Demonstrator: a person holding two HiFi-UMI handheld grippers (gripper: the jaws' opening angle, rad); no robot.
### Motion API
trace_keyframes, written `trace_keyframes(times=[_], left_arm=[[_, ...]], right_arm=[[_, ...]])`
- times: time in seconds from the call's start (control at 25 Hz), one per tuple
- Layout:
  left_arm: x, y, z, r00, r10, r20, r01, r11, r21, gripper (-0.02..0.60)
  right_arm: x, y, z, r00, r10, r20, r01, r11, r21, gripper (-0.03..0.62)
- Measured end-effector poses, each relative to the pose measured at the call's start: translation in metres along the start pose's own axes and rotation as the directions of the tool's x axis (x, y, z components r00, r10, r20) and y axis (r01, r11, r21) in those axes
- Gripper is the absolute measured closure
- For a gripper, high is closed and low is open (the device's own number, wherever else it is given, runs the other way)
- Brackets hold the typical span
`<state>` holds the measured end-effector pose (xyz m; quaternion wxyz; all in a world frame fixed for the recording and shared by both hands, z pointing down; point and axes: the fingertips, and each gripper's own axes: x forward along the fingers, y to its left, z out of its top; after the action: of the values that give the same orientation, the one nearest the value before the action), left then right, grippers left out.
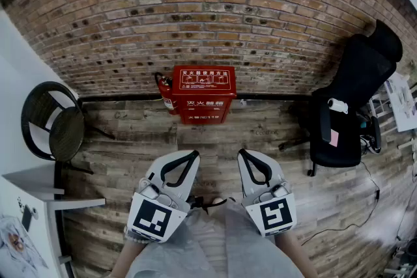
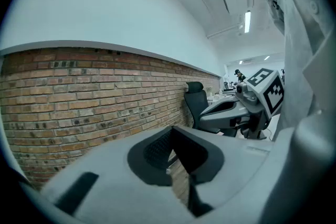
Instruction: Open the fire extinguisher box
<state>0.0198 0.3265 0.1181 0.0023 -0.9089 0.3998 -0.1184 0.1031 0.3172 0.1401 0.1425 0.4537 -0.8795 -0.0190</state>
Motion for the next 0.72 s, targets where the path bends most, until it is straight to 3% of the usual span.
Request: trace_keyframes(times=[0.72], left_arm=[[-0.0057,0.0034,-0.0042,1.000,-0.025,0.003,0.025,1.000,0.002,0.581]], right_arm=[[0.0019,0.0082,0.0012,1.000,-0.014,-0.008,0.014,1.000,0.007,0.586]])
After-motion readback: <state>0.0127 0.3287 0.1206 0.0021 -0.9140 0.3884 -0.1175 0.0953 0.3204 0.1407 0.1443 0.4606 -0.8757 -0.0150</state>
